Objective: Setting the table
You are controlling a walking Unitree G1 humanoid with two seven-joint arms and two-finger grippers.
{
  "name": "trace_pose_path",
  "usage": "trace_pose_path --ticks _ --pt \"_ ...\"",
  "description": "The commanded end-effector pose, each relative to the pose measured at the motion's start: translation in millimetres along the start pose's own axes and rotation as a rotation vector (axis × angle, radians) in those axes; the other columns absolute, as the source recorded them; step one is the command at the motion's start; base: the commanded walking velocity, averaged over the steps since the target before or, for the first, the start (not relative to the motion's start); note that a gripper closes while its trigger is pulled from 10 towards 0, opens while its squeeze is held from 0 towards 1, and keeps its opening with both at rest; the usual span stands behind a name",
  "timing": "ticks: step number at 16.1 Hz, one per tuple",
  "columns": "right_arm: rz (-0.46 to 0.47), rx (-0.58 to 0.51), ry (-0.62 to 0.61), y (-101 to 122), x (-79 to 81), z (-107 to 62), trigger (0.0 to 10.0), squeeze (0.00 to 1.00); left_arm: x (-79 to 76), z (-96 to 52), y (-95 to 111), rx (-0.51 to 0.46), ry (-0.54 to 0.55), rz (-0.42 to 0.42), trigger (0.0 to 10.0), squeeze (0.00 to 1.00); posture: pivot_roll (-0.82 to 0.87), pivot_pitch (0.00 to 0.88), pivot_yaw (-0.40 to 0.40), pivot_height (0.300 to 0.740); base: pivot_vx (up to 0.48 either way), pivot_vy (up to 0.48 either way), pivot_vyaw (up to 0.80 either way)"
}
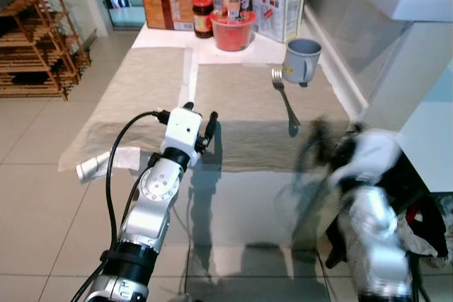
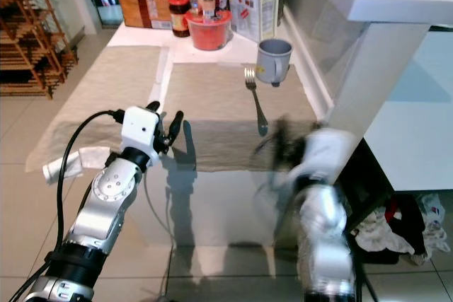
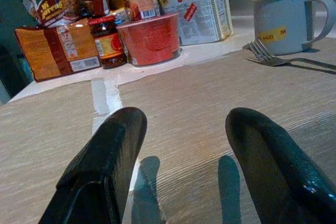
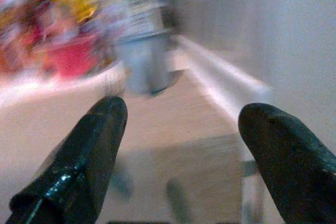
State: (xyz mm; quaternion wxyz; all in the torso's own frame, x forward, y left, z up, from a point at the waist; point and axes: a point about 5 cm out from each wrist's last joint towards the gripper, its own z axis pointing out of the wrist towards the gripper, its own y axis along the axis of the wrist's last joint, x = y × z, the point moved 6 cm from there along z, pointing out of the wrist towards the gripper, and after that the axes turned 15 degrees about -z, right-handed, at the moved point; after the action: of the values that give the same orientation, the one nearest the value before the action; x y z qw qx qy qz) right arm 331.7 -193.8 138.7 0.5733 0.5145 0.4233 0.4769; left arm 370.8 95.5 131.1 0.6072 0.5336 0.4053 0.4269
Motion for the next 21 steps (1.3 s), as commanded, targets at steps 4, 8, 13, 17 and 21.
trace_pose_path --ticks 4,8,13,17,21 --pt "-0.03 0.061 0.038 -10.8 1.6 2.5 10.0 0.0 0.3 1.5 4.7 -0.013 -0.005 0.017 10.0 0.0 -0.03 0.0 0.027 0.731 0.0 0.0 0.0" --pt "-0.105 0.021 0.11 -0.7 14.3 2.7 10.0 0.0 -5.7 0.1 7.5 -0.029 -0.011 0.037 10.0 0.0 -0.03 0.0 0.016 0.731 0.0 0.0 0.0" --pt "-0.192 -0.034 0.139 13.3 13.5 15.3 10.0 0.0 -1.2 0.2 16.2 -0.056 0.031 -0.035 10.0 0.0 -0.03 0.0 0.007 0.731 0.266 -0.2 0.0" --pt "-0.223 -0.033 0.208 11.6 26.9 12.9 10.0 0.0 4.3 -2.0 11.9 -0.042 0.074 -0.045 10.0 0.0 -0.02 0.0 0.002 0.731 0.319 -0.074 0.0" --pt "-0.226 -0.016 0.245 6.1 32.1 11.0 10.0 0.0 7.6 -1.8 11.6 -0.038 0.096 -0.035 10.0 0.0 -0.02 0.0 0.001 0.731 0.0 0.0 0.0"
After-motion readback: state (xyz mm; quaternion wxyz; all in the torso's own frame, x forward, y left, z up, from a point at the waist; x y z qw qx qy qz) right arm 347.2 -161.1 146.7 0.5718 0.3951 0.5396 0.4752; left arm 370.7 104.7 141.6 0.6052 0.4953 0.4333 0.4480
